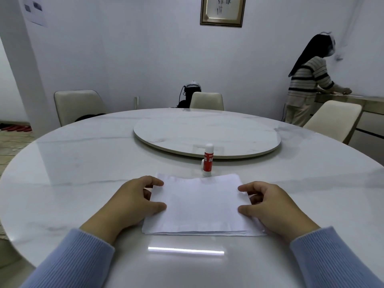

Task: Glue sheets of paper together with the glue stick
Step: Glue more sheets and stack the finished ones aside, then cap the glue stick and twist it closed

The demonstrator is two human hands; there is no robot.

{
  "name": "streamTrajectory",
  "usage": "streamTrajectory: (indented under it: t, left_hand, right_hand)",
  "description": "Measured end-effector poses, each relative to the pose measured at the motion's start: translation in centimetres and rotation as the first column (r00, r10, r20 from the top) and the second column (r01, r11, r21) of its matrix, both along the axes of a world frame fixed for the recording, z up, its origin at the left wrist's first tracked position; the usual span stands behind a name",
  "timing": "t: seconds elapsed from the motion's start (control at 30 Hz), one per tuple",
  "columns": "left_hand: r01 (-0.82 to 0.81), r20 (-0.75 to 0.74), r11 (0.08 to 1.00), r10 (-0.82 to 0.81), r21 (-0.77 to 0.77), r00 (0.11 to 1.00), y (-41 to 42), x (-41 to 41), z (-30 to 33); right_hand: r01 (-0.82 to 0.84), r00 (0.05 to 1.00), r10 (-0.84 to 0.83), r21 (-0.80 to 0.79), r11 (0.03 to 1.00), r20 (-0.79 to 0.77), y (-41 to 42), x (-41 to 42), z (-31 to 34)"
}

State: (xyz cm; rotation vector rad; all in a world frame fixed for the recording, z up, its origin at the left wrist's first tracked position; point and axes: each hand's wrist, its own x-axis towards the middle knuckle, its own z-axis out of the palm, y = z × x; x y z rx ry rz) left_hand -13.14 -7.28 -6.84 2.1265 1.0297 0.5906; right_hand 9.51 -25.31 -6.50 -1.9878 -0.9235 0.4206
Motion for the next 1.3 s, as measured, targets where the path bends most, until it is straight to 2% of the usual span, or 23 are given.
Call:
streamTrajectory:
  t: [0.1,0.23,0.37,0.47,0.6,0.77,0.9,1.0,1.07,1.13,1.23,1.3]
  left_hand:
    - [-0.021,-0.062,0.999,0.023,0.033,0.998,0.1,0.1,0.0]
    - [0.038,-0.136,0.997,-0.028,0.068,0.990,0.2,0.4,-0.1]
    - [0.073,-0.252,0.991,-0.043,0.112,0.967,0.3,0.6,0.2]
    - [0.092,-0.231,0.990,-0.065,0.109,0.971,0.5,0.6,0.0]
    - [0.109,-0.192,0.988,-0.087,0.106,0.978,0.7,0.3,-0.5]
    - [-0.025,0.049,0.979,0.015,0.201,0.999,0.7,0.8,-0.5]
    - [-0.065,0.098,0.972,0.044,0.227,0.994,0.7,1.4,-0.1]
    - [-0.051,0.184,0.985,0.020,0.165,0.983,0.7,2.1,0.9]
    - [-0.011,0.321,0.999,0.000,0.035,0.947,0.8,3.0,2.6]
    - [0.131,0.434,0.986,-0.073,-0.107,0.898,1.0,4.4,4.4]
    - [0.325,0.460,0.922,-0.199,-0.212,0.865,0.0,7.5,5.6]
    - [0.343,0.537,0.910,-0.173,-0.234,0.826,-0.6,9.1,5.0]
  right_hand:
    - [0.006,1.000,-0.006,-0.027,1.000,0.011,0.0,0.1,-0.1]
    - [0.024,0.996,-0.016,-0.089,0.996,0.090,0.1,0.0,0.1]
    - [0.001,1.000,-0.002,0.017,1.000,0.029,1.8,0.2,2.1]
    - [-0.010,1.000,0.010,0.075,0.997,-0.008,5.3,0.5,3.9]
    - [0.002,1.000,-0.002,-0.047,0.999,0.011,10.1,0.3,4.3]
    - [0.140,0.988,-0.131,-0.118,0.983,0.082,12.8,0.3,2.4]
    - [0.243,0.955,-0.219,-0.105,0.964,0.198,12.9,-0.2,1.8]
    - [0.210,0.948,-0.200,-0.014,0.978,0.248,12.0,-0.6,2.3]
    - [0.076,0.983,-0.100,0.149,0.986,0.157,11.1,-1.1,3.2]
    - [-0.082,0.996,0.067,0.276,0.958,0.064,10.0,-1.7,4.2]
    - [-0.213,0.953,0.278,0.379,0.901,-0.124,8.4,-2.4,4.3]
    - [-0.223,0.896,0.361,0.440,0.870,-0.260,7.8,-2.6,3.6]
